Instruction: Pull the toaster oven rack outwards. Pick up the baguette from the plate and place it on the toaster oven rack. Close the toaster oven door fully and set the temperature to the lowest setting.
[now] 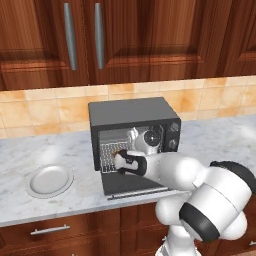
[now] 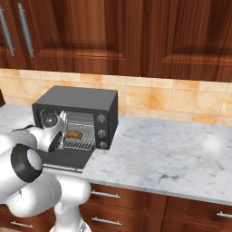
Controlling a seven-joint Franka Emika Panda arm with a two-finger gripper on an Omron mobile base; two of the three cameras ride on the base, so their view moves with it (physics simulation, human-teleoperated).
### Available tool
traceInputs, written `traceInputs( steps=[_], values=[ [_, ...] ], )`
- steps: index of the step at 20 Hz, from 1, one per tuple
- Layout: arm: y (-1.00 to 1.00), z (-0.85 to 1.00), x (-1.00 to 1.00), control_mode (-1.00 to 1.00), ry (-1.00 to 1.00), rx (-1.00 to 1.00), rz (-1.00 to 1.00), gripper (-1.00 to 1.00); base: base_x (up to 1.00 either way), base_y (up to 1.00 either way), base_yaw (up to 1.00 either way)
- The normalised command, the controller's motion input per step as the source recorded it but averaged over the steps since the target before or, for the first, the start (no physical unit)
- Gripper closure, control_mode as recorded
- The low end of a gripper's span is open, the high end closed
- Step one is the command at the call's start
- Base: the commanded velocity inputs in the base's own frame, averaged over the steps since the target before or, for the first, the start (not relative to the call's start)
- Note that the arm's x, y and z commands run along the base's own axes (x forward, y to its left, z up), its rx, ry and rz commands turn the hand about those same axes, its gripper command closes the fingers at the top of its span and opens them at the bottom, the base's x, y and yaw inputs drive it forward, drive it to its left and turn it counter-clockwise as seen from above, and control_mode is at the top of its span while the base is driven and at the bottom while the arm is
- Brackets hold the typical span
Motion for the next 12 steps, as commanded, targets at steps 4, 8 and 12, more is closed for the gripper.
traceInputs(
  steps=[4, 8, 12],
  values=[
    [-0.01, -0.20, 0.39, -1.00, 0.07, -0.03, 0.00, 1.00, 0.00, 0.00, 0.00],
    [-0.03, -0.13, 0.38, -1.00, 0.05, -0.01, 0.00, 1.00, 0.00, 0.00, 0.00],
    [-0.03, -0.04, 0.18, -1.00, 0.02, 0.00, 0.00, -1.00, 0.00, 0.00, 0.00]
  ],
)
